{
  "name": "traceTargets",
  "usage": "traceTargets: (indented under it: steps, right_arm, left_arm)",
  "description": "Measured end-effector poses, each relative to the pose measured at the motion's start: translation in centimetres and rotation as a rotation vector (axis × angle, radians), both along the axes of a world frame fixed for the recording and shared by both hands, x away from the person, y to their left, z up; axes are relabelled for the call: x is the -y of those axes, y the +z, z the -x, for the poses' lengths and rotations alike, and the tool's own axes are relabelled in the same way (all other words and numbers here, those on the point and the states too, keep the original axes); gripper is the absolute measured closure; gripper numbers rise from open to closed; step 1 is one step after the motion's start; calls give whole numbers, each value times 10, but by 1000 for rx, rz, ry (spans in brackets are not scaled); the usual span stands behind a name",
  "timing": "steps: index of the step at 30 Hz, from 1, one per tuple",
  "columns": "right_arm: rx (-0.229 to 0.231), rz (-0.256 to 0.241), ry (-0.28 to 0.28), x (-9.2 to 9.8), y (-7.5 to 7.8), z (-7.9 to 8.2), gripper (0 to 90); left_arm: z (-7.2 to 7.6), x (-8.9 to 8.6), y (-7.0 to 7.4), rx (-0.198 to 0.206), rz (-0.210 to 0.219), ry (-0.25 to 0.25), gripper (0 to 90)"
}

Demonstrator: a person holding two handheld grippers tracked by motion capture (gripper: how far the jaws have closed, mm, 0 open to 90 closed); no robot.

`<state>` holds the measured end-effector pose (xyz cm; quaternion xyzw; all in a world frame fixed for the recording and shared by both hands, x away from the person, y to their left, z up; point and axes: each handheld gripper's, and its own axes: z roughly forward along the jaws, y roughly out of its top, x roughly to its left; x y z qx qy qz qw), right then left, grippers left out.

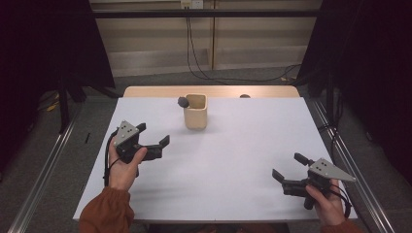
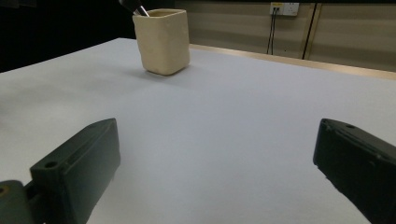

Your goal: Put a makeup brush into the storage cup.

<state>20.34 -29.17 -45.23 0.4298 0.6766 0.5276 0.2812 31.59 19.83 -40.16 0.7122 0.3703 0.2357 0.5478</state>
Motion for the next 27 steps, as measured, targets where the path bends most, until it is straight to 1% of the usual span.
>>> traceTargets:
  steps: [1,3,8,11,14,15,19,22,24,26,27]
  right_arm:
    - [0,1,-1,0,0,0,4]
    - [-1,-1,-3,0,0,1,4]
    - [-2,-3,-8,0,0,2,4]
    - [-2,3,-7,0,0,3,4]
    - [-2,-4,-12,0,0,3,4]
    - [0,1,-11,1,0,3,4]
    - [0,3,-13,2,0,4,4]
    - [0,0,-15,2,0,3,4]
    - [1,2,-12,1,0,3,4]
    - [2,5,-10,1,0,3,4]
    - [2,5,-10,1,0,3,4]
  left_arm:
    - [3,0,0,-2,-3,-1,30]
    - [8,-2,-1,7,-10,-10,30]
    - [21,-9,-5,-1,1,-5,30]
    - [27,-14,-5,9,8,2,30]
    - [32,-17,-6,11,5,6,30]
    - [34,-18,-6,9,-2,4,30]
    - [42,-21,-9,21,-14,-2,31]
    - [48,-22,-10,15,-5,7,31]
    - [52,-23,-11,16,-16,4,32]
    - [57,-22,-15,5,-21,-5,31]
    - [59,-22,-17,5,-29,-1,31]
